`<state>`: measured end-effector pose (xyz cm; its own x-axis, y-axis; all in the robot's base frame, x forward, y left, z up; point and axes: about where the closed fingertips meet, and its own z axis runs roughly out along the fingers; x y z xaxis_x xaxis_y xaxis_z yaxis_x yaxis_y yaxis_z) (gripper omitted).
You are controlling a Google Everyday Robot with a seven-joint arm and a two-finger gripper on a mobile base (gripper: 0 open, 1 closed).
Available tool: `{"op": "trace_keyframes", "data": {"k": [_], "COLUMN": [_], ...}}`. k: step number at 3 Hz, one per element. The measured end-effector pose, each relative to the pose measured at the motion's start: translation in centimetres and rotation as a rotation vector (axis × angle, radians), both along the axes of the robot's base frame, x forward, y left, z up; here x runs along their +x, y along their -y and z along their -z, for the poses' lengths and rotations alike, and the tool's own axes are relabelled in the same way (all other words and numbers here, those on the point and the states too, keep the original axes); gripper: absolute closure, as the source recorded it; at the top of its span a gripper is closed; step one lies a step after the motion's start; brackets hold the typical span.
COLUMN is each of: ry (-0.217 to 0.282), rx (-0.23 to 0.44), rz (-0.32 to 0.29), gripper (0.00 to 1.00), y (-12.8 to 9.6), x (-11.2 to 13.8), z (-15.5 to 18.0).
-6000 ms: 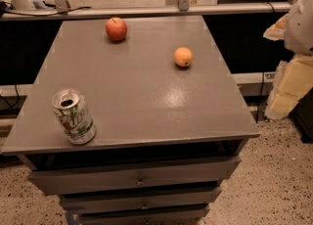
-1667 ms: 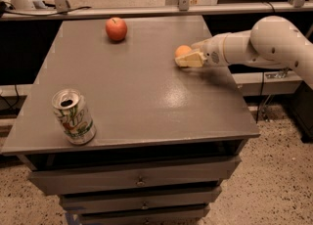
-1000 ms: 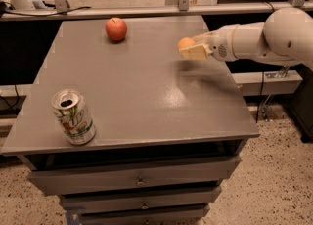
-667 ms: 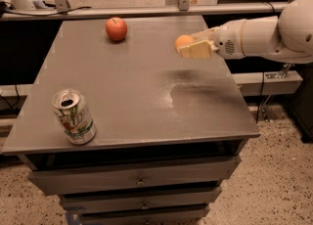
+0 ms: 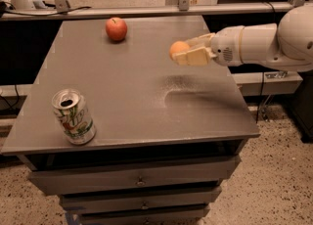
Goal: Move orange near 7up can
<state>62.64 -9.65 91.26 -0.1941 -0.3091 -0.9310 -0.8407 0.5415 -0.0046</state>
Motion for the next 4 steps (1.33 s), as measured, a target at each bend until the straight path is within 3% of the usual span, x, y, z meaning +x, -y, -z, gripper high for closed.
{"op": "trace_keyframes", "data": {"k": [2, 3, 4], "ry": [-0.036, -0.052, -0.053], "rx": [0.083, 0.08, 0.093], "rz": [-0.268, -0.386, -0.478], "gripper": [1.0, 1.0, 1.0], "y": [-8.8, -13.2, -16.9], "x": [-11.4, -16.2, -19.3], "z": [2.3, 4.5, 5.6]}}
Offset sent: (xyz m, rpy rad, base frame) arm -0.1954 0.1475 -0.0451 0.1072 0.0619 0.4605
